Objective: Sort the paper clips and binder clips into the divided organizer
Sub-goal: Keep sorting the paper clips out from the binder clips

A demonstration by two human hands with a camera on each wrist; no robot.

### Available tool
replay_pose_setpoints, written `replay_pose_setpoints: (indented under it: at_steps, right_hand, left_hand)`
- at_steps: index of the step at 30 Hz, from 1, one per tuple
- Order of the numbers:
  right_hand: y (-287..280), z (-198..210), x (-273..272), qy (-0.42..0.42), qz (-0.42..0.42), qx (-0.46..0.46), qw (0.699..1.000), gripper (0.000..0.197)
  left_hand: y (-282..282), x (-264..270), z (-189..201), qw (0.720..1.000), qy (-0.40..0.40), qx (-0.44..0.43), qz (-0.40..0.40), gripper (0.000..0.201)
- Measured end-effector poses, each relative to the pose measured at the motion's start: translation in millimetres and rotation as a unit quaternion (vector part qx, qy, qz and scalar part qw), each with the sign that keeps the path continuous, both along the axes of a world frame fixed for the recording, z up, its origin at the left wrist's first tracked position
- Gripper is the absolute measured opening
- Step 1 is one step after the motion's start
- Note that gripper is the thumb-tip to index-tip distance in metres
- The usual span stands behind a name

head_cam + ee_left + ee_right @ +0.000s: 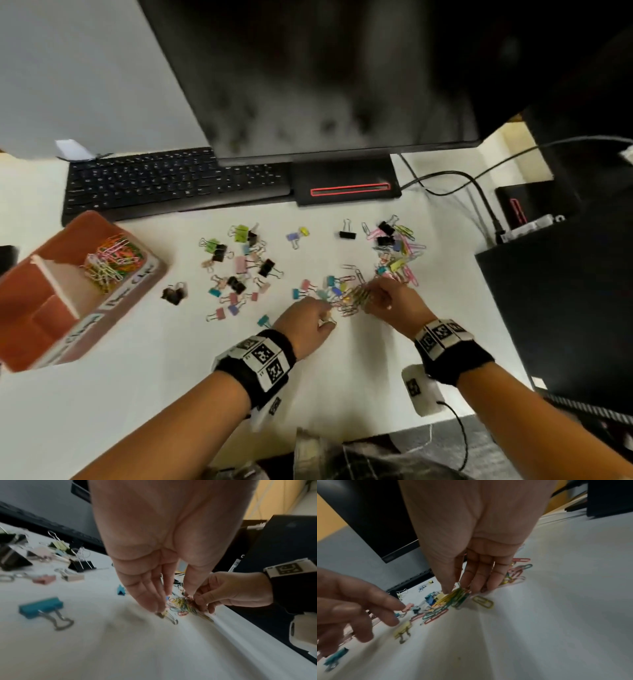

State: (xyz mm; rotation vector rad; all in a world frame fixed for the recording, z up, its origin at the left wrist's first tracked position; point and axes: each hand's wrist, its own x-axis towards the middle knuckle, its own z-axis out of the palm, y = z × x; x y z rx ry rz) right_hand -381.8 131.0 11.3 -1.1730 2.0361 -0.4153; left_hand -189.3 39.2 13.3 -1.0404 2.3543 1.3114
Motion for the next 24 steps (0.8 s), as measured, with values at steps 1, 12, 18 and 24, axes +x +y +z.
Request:
replay_pose_setpoints:
  at_steps: [1,12,18,24]
  right_hand:
    - [1.7,-5.6,-5.2,-0.001,0.008,-0.003,1.000,0.031]
    - [-7.5,-19.3,-41.1,0.076,0.137,-0.018,0.988,0.068]
    - [-21.5,-25.7,-29.9,0.070,0.219,-0.016,0.973,0.062]
    - [-31.6,-30.4,-27.6,0.080,0.211,-0.072,0.972,0.027]
  left_hand:
    - [3.4,-6.4,-6.0,1.000,-0.014,-0.009,0.006,0.038]
    - [10.1,-33.5,-25.5,0.987,-0.015,-0.107,0.120,0.077]
    - [20.3,-51.5,-30.2,0.981,-0.038,-0.150,0.115,0.058]
    - [14.3,-51.7,-35.8,0.974,0.016,-0.147,0.171,0.020]
